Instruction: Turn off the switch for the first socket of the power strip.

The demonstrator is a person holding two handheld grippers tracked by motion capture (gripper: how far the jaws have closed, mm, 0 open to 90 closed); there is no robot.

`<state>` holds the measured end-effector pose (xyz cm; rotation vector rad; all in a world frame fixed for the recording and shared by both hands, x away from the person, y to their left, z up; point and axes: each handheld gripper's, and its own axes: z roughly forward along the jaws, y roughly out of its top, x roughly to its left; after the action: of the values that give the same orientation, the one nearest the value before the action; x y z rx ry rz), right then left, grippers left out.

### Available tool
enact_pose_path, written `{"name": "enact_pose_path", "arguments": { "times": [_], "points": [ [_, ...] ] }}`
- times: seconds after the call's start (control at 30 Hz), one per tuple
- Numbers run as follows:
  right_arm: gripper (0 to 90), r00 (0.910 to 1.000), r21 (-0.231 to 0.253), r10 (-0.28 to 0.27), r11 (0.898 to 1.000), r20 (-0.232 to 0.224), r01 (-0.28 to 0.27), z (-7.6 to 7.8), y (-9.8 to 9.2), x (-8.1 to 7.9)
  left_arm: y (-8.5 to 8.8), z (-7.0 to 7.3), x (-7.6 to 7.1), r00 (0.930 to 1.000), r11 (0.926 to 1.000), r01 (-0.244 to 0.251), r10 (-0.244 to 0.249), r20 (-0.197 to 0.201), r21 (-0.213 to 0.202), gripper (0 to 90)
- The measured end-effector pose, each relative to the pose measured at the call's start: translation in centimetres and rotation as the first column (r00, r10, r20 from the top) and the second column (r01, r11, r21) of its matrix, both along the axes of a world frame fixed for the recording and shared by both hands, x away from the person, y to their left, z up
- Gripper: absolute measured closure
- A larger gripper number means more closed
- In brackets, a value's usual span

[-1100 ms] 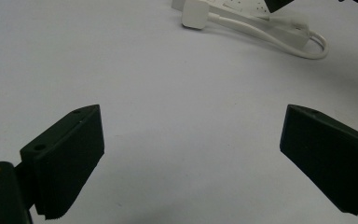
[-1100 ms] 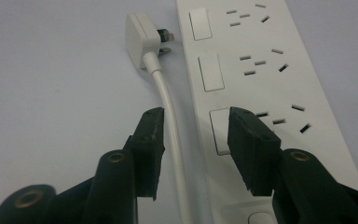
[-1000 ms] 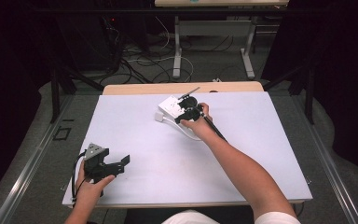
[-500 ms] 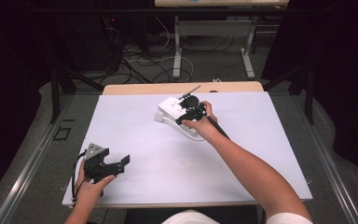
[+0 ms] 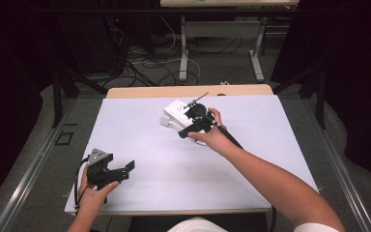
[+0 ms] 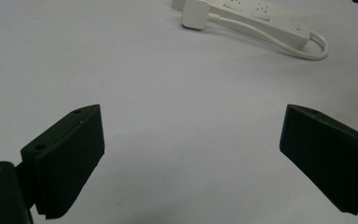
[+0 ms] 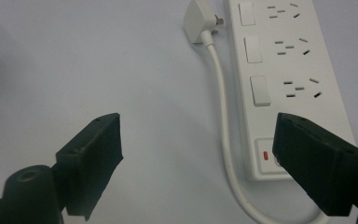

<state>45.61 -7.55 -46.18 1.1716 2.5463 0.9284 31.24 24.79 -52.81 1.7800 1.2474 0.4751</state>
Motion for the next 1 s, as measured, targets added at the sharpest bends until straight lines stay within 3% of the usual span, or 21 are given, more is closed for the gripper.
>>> {"name": "enact_pose_path", "arguments": {
  "times": [0.03, 0.1, 0.2, 0.27, 0.3, 0.4, 0.57, 0.67, 0.73, 0.8, 0.97, 1.0],
  "points": [
    [13.7, 0.9999, 0.014, -0.001, 1.0, 0.011, 0.001, 0.0, 0.0, -0.3, 0.0, 0.0, 0.0, 1.0, 1.0, 0.0, 0.0, 0.0, -0.001, 6.5],
    [8.0, 1.0, -0.023, 0.001, 1.0, 0.003, -0.001, 0.4, 0.0, -0.8, 0.0, 0.0, 0.0, 1.0, 1.0, -0.001, 0.001, 0.0, -0.001, 6.6],
    [0.0, 0.9997, -0.012, 0.019, 1.0, 0.019, -0.018, 0.4, -0.2, -1.4, 0.0, 0.0, 0.0, 1.0, 1.0, -0.002, 0.002, 0.002, -0.001, 6.5],
    [0.0, 0.9997, 0.0, 0.021, 1.0, 0.016, -0.021, 0.4, -0.3, -1.8, 0.0, 0.0, 0.0, 1.0, 1.0, -0.003, 0.003, 0.001, -0.002, 6.6],
    [0.0, 0.9989, 0.029, 0.026, 0.999, 0.038, -0.027, 0.2, -0.3, -2.0, 0.0, 0.0, 0.0, 1.0, 1.0, -0.003, 0.003, 0.003, -0.001, 6.5],
    [0.0, 0.9992, 0.006, 0.02, 1.0, 0.034, -0.02, 0.5, -0.7, -2.7, 0.0, 0.0, 0.0, 1.0, 1.0, -0.005, 0.005, 0.002, -0.002, 6.6],
    [0.0, 0.997, 0.035, 0.007, 0.999, 0.077, -0.009, 0.1, -1.4, -3.9, 0.0, 0.0, 0.1, 1.0, 1.0, -0.009, 0.009, 0.002, -0.001, 6.6],
    [0.0, 0.9976, 0.031, 0.009, 0.999, 0.069, -0.011, 0.0, -2.0, -4.6, 0.0, 0.0, 0.1, 0.9999, 0.9999, -0.014, 0.014, -0.001, -0.006, 6.5],
    [0.0, 0.9947, 0.05, 0.004, 0.999, 0.102, -0.009, -0.4, -2.4, -5.1, -0.1, 0.0, 0.2, 0.9999, 0.9999, -0.015, 0.015, -0.004, -0.006, 6.5],
    [0.0, 0.9916, 0.038, 0.01, 0.999, 0.129, -0.015, -0.7, -2.9, -5.6, -0.1, 0.0, 0.3, 0.9998, 0.9999, -0.016, 0.015, -0.009, -0.006, 6.5],
    [0.0, 0.9882, 0.038, 0.025, 0.999, 0.151, -0.031, -1.4, -4.0, -6.6, -0.4, -0.1, 0.5, 1.0, 1.0, -0.007, 0.007, -0.004, -0.002, 6.5],
    [0.0, 0.9849, 0.059, 0.022, 0.998, 0.172, -0.033, -1.7, -4.3, -6.8, -0.5, -0.1, 0.5, 1.0, 1.0, -0.006, 0.006, -0.006, -0.004, 6.5]
  ]
}}
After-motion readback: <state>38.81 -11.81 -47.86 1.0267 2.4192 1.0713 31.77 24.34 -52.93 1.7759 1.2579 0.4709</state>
